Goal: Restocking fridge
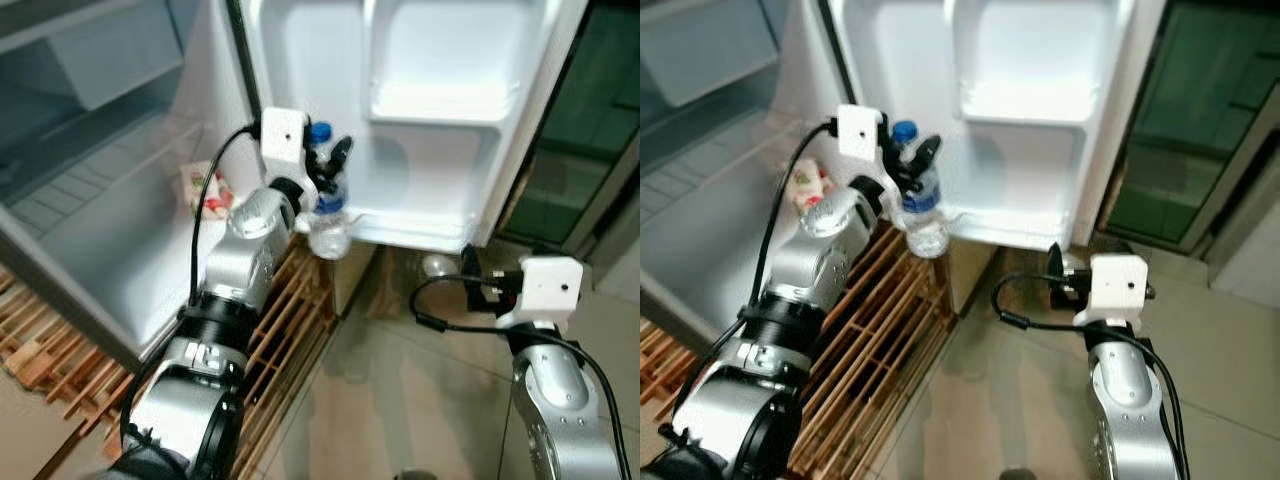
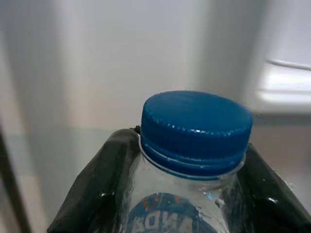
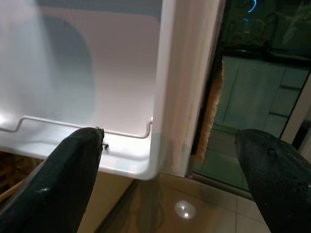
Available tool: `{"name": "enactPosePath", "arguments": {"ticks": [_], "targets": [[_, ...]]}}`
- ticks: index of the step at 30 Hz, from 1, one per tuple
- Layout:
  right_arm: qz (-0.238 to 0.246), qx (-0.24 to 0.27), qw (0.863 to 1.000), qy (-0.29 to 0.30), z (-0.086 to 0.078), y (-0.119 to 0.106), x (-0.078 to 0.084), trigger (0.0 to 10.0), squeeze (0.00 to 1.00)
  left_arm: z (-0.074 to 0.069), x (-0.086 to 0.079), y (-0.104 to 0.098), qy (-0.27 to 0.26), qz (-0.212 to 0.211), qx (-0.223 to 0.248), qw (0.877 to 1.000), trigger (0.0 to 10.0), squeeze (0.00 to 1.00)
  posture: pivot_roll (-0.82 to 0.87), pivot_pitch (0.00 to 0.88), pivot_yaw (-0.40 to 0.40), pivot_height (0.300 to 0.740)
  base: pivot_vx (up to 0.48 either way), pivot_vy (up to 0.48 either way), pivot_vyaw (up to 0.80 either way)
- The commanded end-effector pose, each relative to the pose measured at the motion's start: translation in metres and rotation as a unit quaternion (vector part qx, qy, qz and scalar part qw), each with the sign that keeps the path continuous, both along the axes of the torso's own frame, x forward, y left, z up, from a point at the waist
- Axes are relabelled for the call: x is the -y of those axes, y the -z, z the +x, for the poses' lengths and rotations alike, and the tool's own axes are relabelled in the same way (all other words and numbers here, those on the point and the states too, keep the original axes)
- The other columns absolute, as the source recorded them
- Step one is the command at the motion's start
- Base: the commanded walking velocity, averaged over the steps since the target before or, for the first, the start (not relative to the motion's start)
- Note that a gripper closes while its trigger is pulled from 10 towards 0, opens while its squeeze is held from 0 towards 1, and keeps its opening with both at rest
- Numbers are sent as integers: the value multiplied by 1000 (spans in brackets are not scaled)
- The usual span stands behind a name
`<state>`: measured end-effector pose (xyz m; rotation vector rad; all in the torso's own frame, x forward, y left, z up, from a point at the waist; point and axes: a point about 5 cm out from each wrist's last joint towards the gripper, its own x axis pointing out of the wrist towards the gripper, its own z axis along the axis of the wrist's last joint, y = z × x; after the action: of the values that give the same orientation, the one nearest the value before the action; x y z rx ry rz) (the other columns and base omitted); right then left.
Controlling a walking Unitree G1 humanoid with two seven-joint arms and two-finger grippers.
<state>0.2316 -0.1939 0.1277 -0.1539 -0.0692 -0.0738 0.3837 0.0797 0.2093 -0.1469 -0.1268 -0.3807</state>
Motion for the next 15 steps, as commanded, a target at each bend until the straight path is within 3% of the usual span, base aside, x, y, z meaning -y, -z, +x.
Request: {"name": "enactPosePath", "arguments": {"ticks": [1, 6, 12, 15], "targets": [[-6, 1, 1000, -6, -4, -5, -2, 10000, 365, 6, -3, -21, -10, -5, 44, 999, 10000, 0, -269, 0, 149, 740, 0, 0, 0], [-13, -6, 1000, 3, -19, -6, 1, 10000, 365, 8, 5, -30, -6, 3, 81, 997, 10000, 0, -313, 0, 168, 740, 0, 0, 0], [-27, -21, 999, 30, -45, -11, 8, 10000, 365, 6, 25, -36, -9, -51, 126, 991, 10000, 0, -386, 15, 192, 740, 0, 0, 0], [-32, -34, 998, 37, -57, -13, 9, 10000, 361, 4, 32, -35, -35, -41, 150, 987, 10000, 0, -418, 61, 191, 740, 0, 0, 0]]}}
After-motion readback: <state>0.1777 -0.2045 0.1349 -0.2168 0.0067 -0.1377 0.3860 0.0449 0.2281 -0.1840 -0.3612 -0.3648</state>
